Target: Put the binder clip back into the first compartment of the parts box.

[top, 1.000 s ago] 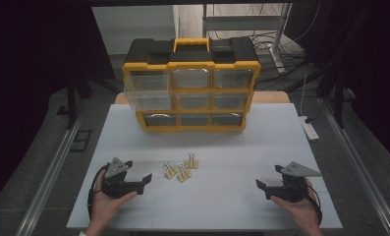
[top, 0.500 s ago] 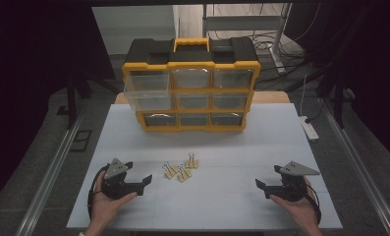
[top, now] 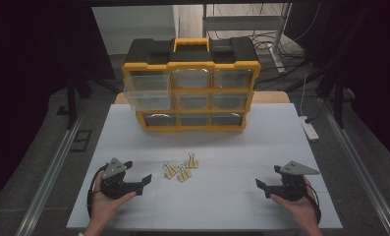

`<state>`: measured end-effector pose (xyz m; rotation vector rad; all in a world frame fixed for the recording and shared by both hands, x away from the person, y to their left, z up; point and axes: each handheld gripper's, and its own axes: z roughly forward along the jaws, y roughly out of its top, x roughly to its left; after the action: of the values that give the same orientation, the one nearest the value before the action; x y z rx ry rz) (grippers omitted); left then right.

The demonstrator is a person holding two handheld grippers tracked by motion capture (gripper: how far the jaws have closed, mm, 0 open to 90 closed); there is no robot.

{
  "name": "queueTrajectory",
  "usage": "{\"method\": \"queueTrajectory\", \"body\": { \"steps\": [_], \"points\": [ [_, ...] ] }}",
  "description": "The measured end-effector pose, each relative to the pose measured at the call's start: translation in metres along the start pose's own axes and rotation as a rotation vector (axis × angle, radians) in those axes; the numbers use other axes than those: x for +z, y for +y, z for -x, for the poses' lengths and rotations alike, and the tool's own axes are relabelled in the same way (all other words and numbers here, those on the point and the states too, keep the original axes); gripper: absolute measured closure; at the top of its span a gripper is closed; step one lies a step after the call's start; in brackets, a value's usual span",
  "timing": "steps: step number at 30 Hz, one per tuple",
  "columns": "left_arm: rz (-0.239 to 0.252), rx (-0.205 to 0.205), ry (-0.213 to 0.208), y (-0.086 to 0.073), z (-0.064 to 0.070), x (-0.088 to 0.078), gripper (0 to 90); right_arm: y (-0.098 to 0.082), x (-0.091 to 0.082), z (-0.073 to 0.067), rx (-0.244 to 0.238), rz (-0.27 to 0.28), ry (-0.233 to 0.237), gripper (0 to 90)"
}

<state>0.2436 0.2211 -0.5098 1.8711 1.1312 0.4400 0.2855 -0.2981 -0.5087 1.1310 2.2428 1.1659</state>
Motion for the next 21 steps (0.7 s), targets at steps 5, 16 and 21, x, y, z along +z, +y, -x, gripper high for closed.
{"method": "queueTrajectory", "body": {
  "steps": [5,16,21],
  "points": [
    [0.006,0.004,0.006,0.003,0.000,-0.002,9.4,0.000,-0.001,0.001,0.004,0.010,-0.001,9.5],
    [0.028,0.013,-0.012,0.015,0.002,-0.011,10.4,0.000,-0.001,0.002,0.001,0.007,-0.006,9.7],
    [0.004,0.019,-0.020,0.021,0.003,-0.013,12.3,0.000,0.000,0.000,-0.003,0.001,-0.004,9.8]
  ]
}}
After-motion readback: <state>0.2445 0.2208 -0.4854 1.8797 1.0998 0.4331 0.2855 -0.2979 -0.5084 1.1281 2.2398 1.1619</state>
